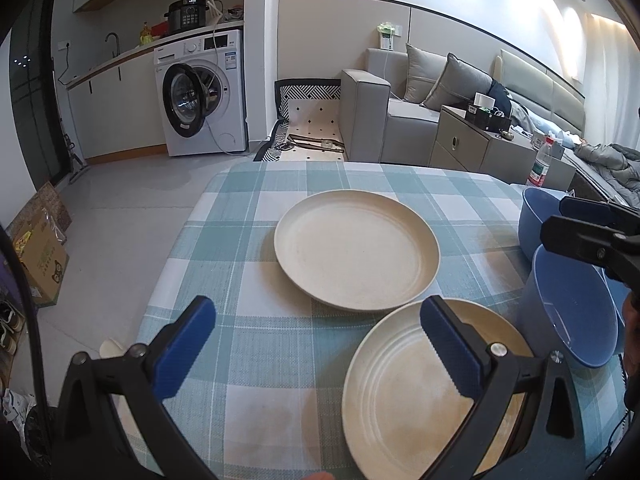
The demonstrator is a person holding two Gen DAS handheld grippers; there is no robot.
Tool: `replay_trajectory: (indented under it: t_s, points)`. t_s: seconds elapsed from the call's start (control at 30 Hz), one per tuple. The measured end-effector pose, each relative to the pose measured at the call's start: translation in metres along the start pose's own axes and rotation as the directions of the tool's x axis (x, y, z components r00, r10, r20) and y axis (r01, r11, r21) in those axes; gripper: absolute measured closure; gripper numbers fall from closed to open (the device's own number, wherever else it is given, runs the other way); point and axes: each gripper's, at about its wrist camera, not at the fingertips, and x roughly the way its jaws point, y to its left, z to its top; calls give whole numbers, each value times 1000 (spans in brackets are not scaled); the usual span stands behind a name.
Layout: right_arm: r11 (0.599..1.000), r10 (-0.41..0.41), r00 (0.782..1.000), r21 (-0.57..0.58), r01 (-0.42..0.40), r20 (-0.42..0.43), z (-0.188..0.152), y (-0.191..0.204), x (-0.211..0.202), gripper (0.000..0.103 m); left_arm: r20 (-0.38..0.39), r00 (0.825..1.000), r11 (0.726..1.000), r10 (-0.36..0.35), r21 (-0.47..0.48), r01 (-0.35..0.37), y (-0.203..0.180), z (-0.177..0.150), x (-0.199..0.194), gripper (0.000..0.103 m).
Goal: Organize plates and bowls
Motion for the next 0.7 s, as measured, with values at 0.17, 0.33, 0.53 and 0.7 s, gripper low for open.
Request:
replay_trajectory:
  t_s: [0.17,0.33,0.53,0.7]
  points:
    - [1000,-4,999,18,5,-38,8,-11,23,1,-20,1000,1000,3,-13,-4,3,5,14,0]
    - [999,-12,997,39,15,-74,10,-20,42,1,-38,999,1000,9,-25,-10,7,8,26,0]
    - [999,-12,991,43,18,-132,15,-24,64,1,-67,998,999,16,-49,-19,15,11,44,0]
    - [998,-2,985,56,12,-173,19,-25,83,1,-90,996,998,14,-64,-20,21,14,57,0]
